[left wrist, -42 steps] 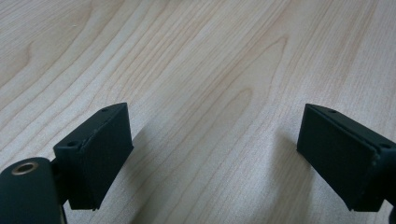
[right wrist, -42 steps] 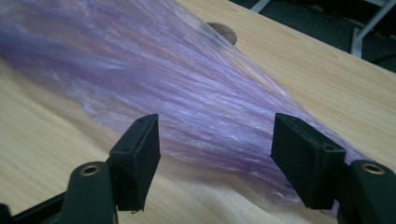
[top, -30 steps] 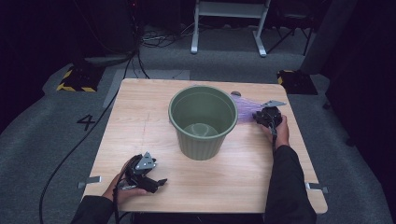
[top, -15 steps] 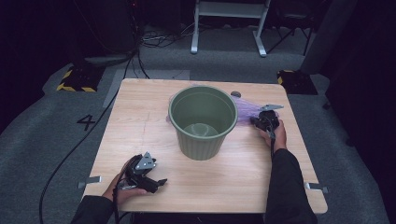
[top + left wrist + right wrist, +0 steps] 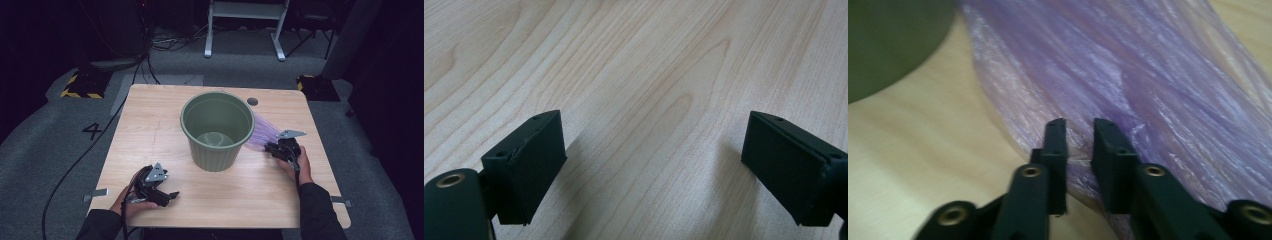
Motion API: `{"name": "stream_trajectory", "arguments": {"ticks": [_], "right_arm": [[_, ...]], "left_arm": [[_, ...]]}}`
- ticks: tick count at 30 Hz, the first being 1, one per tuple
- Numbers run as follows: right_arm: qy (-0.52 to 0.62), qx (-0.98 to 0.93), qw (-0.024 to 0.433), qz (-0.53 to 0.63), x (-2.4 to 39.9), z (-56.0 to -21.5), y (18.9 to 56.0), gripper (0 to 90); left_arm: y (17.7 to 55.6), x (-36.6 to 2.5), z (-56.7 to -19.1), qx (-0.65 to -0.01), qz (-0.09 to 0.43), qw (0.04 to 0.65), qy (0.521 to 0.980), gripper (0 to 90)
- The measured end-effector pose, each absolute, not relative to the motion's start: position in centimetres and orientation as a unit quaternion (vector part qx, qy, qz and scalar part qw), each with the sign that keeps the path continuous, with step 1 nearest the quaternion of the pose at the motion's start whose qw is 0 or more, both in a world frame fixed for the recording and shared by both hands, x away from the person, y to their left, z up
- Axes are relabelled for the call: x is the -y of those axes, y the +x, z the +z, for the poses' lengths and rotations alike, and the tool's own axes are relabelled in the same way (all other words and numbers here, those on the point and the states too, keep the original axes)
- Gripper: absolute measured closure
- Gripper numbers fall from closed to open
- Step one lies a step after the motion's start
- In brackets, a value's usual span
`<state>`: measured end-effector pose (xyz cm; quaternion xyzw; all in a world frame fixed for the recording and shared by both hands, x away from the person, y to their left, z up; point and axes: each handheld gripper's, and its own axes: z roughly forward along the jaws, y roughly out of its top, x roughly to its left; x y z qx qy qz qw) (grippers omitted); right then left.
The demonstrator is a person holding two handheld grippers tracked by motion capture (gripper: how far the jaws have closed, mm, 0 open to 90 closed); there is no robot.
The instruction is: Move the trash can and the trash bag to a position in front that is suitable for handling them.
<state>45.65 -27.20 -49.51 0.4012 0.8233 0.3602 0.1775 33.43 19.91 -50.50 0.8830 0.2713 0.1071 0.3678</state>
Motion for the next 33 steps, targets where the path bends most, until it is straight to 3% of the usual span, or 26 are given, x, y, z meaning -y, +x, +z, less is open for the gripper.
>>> {"name": "stream_trajectory", "arguments": {"ticks": [3,7,8,10,11,14,20,28,30,31,33], "right_arm": [[0.387,-0.823,0.164,0.382,27.5,-48.9,43.7,54.4],[0.383,-0.813,0.172,0.403,28.6,-47.5,42.2,47.1],[0.378,-0.808,0.184,0.412,29.4,-46.5,41.0,41.7],[0.375,-0.808,0.192,0.412,29.6,-46.2,40.6,40.6],[0.368,-0.809,0.218,0.403,30.2,-45.7,39.7,39.2],[0.371,-0.810,0.257,0.373,31.2,-45.3,39.2,39.4],[0.395,-0.801,0.282,0.350,33.7,-45.7,39.8,39.7],[0.428,-0.795,0.231,0.363,35.5,-47.8,41.8,39.4],[0.439,-0.791,0.194,0.379,36.0,-48.7,42.4,51.0],[0.439,-0.791,0.194,0.379,36.0,-48.7,42.4,51.0],[0.433,-0.797,0.172,0.385,36.0,-49.2,42.4,64.8]], "left_arm": [[33.4,-19.9,-50.5,-0.271,0.107,0.368,0.883,9.9],[33.5,-19.9,-50.5,-0.272,0.107,0.366,0.884,9.8],[33.5,-19.9,-50.5,-0.272,0.107,0.366,0.884,9.8],[33.5,-19.9,-50.5,-0.271,0.106,0.367,0.884,9.8],[33.5,-19.9,-50.5,-0.271,0.106,0.367,0.884,9.8],[33.5,-19.8,-50.5,-0.270,0.105,0.367,0.884,9.7],[33.5,-19.8,-50.5,-0.270,0.104,0.367,0.884,9.7],[33.5,-19.8,-50.5,-0.270,0.105,0.366,0.884,9.6],[33.5,-19.8,-50.5,-0.270,0.105,0.367,0.884,9.6],[33.5,-19.8,-50.5,-0.270,0.105,0.367,0.884,9.6],[33.5,-19.8,-50.5,-0.270,0.105,0.367,0.884,9.6]]}}
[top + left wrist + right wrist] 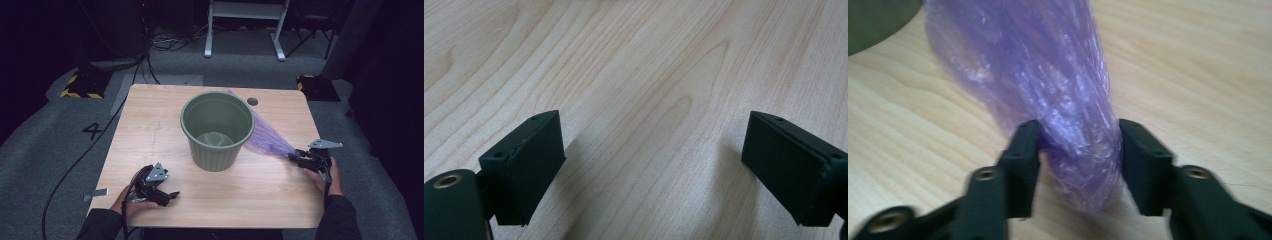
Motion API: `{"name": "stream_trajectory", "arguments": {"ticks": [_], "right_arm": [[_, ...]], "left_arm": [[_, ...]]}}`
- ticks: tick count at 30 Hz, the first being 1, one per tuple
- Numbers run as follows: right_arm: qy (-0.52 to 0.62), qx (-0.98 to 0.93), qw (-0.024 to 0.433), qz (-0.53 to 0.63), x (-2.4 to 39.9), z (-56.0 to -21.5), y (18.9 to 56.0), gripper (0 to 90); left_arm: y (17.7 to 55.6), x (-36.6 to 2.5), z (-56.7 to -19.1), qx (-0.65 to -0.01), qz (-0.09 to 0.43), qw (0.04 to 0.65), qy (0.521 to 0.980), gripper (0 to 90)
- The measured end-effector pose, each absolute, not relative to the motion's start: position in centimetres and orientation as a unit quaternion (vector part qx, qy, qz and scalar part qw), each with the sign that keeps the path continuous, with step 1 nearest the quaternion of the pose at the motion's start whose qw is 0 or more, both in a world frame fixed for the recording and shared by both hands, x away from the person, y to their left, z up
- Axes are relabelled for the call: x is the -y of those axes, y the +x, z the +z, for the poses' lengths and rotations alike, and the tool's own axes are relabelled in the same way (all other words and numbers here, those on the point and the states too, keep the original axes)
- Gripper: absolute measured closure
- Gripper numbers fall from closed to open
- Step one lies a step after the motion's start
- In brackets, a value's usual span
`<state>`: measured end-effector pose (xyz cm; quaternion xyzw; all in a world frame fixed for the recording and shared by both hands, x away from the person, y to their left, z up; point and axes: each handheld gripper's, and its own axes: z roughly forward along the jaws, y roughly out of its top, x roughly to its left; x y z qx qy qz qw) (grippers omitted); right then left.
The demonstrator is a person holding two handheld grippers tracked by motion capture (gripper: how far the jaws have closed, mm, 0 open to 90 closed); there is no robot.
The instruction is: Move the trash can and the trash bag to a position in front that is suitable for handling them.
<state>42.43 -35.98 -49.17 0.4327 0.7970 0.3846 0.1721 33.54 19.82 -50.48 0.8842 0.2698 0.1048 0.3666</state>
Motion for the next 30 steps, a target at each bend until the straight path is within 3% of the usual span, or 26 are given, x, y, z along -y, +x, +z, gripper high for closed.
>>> {"name": "stream_trajectory", "arguments": {"ticks": [1,2,4,10,24,30], "right_arm": [[0.433,-0.797,0.172,0.385,36.0,-49.2,42.4,64.8],[0.423,-0.806,0.167,0.379,35.7,-49.3,42.2,71.3],[0.411,-0.812,0.162,0.380,35.6,-49.4,41.8,75.6],[0.376,-0.831,0.155,0.380,34.4,-49.4,40.4,78.9],[0.291,-0.867,0.129,0.384,30.1,-49.5,37.1,75.9],[0.263,-0.877,0.117,0.385,27.8,-49.7,35.8,68.6]], "left_arm": [[33.5,-19.8,-50.5,-0.270,0.105,0.367,0.884,9.6],[33.5,-19.8,-50.5,-0.270,0.105,0.367,0.884,9.6],[33.5,-19.8,-50.5,-0.270,0.105,0.367,0.884,9.6],[33.5,-19.8,-50.5,-0.270,0.105,0.366,0.884,9.6],[33.6,-19.8,-50.5,-0.270,0.104,0.367,0.884,9.6],[33.6,-19.8,-50.5,-0.269,0.105,0.367,0.884,9.6]]}}
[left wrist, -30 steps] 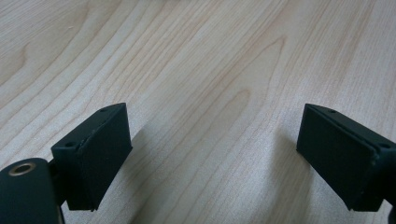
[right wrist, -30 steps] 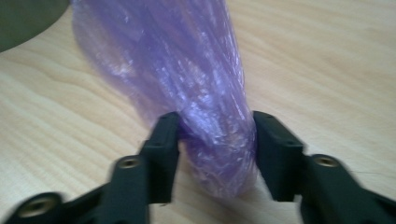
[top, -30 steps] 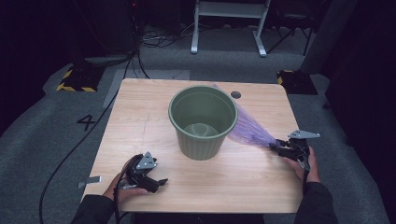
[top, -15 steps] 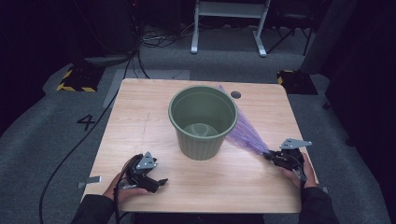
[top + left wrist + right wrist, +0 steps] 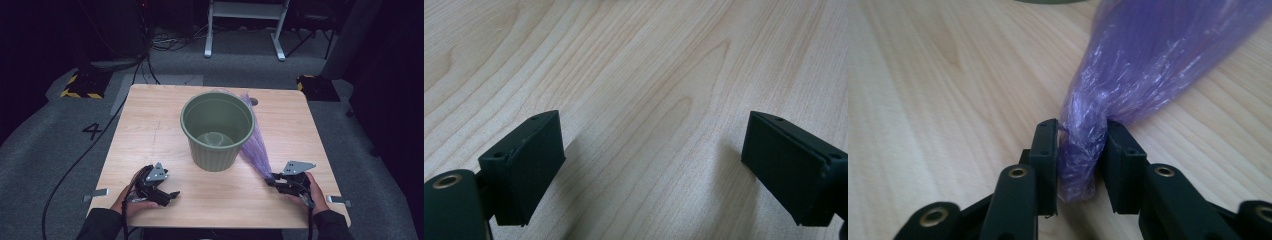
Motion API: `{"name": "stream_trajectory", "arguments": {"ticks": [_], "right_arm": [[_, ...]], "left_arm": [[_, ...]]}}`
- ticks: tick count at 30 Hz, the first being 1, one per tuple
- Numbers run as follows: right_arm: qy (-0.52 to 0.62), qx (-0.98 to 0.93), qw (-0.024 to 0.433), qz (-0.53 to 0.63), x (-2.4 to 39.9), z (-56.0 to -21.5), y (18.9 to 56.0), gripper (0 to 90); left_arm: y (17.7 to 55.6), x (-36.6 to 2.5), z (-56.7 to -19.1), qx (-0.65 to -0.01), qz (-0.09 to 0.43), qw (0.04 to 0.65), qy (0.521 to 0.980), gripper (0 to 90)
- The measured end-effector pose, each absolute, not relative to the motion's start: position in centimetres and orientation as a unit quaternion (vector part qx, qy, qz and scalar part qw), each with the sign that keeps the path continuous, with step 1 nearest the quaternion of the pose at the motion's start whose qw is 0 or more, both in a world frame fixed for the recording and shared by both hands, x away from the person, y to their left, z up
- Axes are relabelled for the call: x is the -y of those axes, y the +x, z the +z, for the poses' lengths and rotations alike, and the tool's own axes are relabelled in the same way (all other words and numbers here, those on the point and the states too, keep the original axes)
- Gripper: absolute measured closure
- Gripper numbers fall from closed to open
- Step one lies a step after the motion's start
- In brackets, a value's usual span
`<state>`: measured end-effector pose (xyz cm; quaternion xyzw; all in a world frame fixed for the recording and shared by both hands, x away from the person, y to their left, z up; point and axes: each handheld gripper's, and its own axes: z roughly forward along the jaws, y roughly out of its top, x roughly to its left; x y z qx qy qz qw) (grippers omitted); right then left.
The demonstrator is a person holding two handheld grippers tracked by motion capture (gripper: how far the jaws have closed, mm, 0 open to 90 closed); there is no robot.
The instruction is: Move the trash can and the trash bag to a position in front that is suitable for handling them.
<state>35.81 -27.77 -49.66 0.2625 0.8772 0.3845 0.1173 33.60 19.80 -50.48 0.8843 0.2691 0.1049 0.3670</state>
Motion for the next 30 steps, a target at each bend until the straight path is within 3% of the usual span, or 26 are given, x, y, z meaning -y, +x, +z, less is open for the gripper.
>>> {"name": "stream_trajectory", "arguments": {"ticks": [24,30], "right_arm": [[0.217,-0.885,0.103,0.400,23.3,-50.0,33.4,63.2],[0.207,-0.886,0.099,0.402,21.6,-50.0,33.0,55.7]], "left_arm": [[33.6,-19.8,-50.5,-0.268,0.105,0.367,0.885,9.6],[33.6,-19.8,-50.5,-0.268,0.105,0.367,0.885,9.6]]}}
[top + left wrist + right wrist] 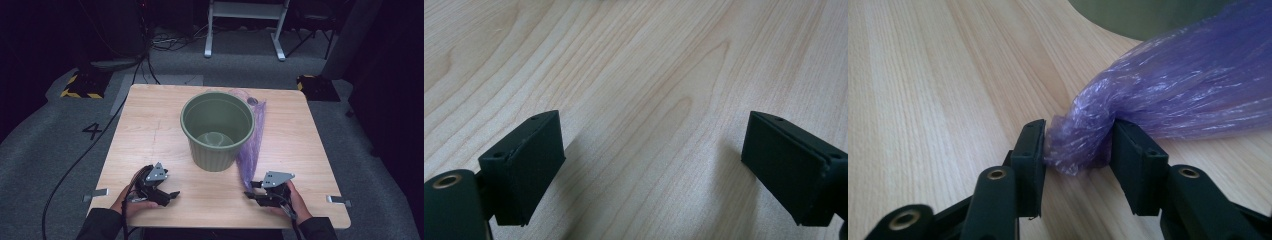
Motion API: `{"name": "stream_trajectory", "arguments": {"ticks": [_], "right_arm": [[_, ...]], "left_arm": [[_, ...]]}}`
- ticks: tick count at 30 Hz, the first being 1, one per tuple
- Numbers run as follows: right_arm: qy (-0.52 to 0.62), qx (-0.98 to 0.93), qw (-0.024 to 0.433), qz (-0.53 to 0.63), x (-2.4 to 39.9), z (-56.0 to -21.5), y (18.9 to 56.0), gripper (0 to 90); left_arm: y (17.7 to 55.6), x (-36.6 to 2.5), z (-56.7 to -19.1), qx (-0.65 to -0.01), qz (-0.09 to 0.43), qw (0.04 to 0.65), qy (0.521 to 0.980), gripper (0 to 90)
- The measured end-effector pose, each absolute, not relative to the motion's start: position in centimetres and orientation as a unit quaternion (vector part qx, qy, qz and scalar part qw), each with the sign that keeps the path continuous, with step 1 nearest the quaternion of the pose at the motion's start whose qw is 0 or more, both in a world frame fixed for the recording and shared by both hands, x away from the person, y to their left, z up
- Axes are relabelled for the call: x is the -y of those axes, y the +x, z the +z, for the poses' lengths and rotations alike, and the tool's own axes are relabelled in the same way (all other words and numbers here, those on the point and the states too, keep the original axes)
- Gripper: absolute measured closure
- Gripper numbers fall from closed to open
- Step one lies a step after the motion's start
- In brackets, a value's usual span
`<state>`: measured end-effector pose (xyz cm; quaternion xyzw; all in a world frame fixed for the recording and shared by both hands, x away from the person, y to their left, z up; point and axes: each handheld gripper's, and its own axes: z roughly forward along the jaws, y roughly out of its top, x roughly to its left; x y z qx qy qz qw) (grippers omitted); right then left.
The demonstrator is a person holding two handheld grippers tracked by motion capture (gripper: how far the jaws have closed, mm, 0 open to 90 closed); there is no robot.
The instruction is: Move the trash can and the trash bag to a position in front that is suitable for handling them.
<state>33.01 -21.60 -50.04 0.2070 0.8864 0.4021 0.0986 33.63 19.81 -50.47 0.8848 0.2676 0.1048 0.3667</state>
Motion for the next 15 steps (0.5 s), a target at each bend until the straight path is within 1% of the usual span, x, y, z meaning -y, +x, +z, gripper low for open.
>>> {"name": "stream_trajectory", "arguments": {"ticks": [2,3,4,6,7,8,10,15], "right_arm": [[0.203,-0.888,0.095,0.401,21.1,-50.0,32.8,52.1],[0.196,-0.891,0.093,0.399,20.7,-50.0,32.7,47.9],[0.196,-0.891,0.093,0.399,20.7,-50.0,32.7,47.9],[0.195,-0.892,0.096,0.397,20.6,-50.0,32.5,42.2],[0.196,-0.890,0.097,0.401,20.6,-49.8,32.4,36.3],[0.196,-0.890,0.097,0.401,20.6,-49.8,32.4,36.3],[0.204,-0.884,0.105,0.407,21.0,-49.3,32.2,29.8],[0.210,-0.877,0.120,0.415,21.8,-48.5,31.8,24.8]], "left_arm": [[33.6,-19.8,-50.5,-0.268,0.105,0.367,0.885,9.6],[33.6,-19.8,-50.5,-0.267,0.105,0.367,0.885,9.6],[33.6,-19.8,-50.5,-0.267,0.105,0.367,0.885,9.6],[33.6,-19.8,-50.5,-0.267,0.105,0.367,0.885,9.6],[33.6,-19.8,-50.5,-0.268,0.105,0.367,0.885,9.6],[33.6,-19.8,-50.5,-0.267,0.105,0.367,0.885,9.6],[33.6,-19.8,-50.5,-0.267,0.105,0.367,0.885,9.6],[33.6,-19.8,-50.5,-0.268,0.105,0.367,0.885,9.6]]}}
